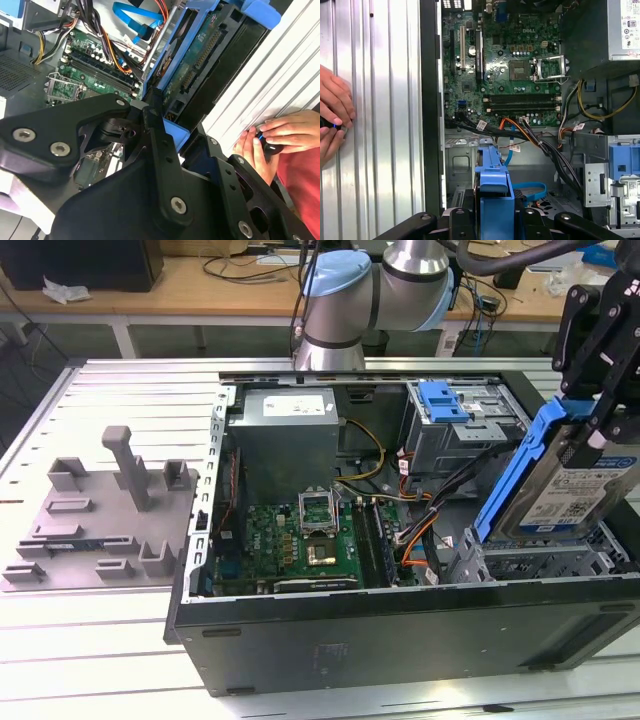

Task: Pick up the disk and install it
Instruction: 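Insert the disk into the insertion slot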

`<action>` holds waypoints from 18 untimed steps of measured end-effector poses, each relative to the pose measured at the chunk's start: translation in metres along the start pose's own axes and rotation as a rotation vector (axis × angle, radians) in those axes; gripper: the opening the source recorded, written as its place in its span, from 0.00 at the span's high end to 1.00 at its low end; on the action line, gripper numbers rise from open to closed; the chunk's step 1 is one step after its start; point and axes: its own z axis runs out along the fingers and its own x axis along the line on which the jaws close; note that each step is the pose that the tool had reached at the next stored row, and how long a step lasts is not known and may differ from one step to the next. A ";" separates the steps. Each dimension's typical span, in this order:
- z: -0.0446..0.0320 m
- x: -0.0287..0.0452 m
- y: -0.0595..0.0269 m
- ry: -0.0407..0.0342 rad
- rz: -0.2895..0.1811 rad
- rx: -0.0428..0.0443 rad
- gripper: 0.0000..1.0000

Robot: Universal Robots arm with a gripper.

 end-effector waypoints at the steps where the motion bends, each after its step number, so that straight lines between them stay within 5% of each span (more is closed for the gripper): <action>1: 0.0003 0.0000 0.0000 0.0000 0.000 0.0000 0.64; 18: 0.0075 0.0000 -0.0001 0.0001 0.000 0.0000 0.64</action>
